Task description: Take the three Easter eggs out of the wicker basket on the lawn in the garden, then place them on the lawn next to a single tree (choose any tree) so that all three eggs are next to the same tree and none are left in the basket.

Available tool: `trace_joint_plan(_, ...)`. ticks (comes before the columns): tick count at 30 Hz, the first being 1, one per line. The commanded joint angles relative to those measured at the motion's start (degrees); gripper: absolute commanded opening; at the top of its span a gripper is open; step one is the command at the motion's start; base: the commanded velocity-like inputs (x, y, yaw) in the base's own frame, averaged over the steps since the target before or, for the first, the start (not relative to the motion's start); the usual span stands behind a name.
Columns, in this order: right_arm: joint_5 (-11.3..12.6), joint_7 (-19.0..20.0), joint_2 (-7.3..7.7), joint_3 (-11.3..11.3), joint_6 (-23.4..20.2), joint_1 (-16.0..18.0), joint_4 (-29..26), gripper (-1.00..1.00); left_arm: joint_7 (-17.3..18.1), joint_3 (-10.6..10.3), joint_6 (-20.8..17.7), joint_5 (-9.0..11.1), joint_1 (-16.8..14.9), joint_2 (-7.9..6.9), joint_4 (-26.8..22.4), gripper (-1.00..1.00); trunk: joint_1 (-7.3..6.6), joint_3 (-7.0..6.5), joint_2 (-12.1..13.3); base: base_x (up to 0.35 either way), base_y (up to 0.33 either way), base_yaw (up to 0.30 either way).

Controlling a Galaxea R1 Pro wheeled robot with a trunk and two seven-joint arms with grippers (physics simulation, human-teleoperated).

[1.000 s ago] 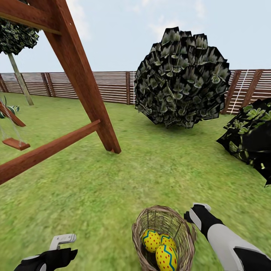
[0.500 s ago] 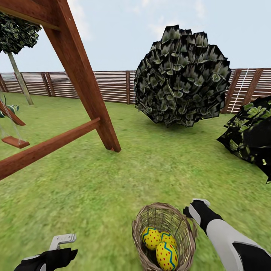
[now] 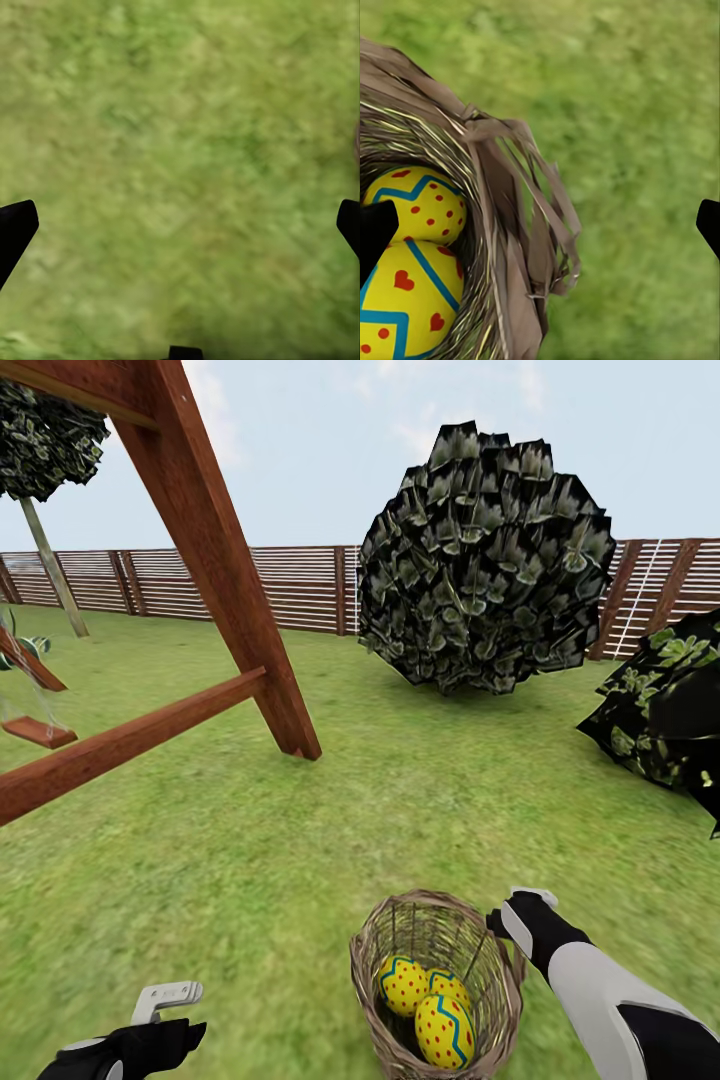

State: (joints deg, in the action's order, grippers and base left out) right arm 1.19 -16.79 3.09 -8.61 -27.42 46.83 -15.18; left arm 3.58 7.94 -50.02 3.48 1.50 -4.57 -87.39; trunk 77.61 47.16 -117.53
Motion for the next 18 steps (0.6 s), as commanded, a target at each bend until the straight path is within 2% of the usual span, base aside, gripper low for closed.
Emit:
trace_joint_plan(1, 0.14, -0.18, -0.02, -0.09, -0.27, 0.01, -0.07, 1.00, 0.02, 0.05, -0.22, 0.34, -0.01, 0.00, -0.06, 1.00, 0.22, 0.23, -0.44, 0.000, 0.000, 0.000)
trace_joint_plan(18, 0.13, -0.18, 0.27, -0.06, -0.51, 0.07, 0.31, 1.00, 0.02, 0.10, 1.31, 0.30, -0.01, 0.00, -0.06, 1.00, 3.96, 3.28, -7.25, 0.000, 0.000, 0.000)
